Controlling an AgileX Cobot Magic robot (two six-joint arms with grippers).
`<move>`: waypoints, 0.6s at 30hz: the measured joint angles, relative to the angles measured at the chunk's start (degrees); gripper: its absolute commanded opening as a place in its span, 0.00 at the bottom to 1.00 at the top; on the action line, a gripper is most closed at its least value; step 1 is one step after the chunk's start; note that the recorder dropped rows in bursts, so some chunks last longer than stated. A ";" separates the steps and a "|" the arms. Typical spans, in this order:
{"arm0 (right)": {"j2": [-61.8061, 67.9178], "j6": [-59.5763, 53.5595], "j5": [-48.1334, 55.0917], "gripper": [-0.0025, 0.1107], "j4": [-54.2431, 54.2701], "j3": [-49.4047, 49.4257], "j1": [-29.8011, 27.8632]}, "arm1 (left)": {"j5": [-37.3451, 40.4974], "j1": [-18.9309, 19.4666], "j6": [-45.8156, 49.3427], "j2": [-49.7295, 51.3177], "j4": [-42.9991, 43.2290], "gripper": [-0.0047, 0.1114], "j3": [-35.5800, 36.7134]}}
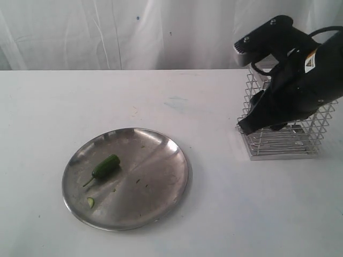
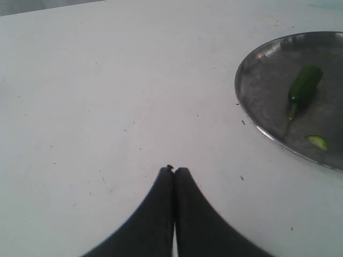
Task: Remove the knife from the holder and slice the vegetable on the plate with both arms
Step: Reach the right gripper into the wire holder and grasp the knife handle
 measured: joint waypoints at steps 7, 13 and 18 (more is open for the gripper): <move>4.38 2.18 -4.37 0.44 -2.94 0.00 0.00 | 0.00 0.00 0.00 0.00 0.00 0.04 0.00; 7.46 3.98 -4.87 0.41 -3.53 0.00 0.00 | 0.00 0.00 0.00 0.00 0.00 0.04 0.00; 7.93 6.76 -4.62 0.13 -4.30 0.00 0.00 | 0.00 0.00 0.00 0.00 0.00 0.04 0.00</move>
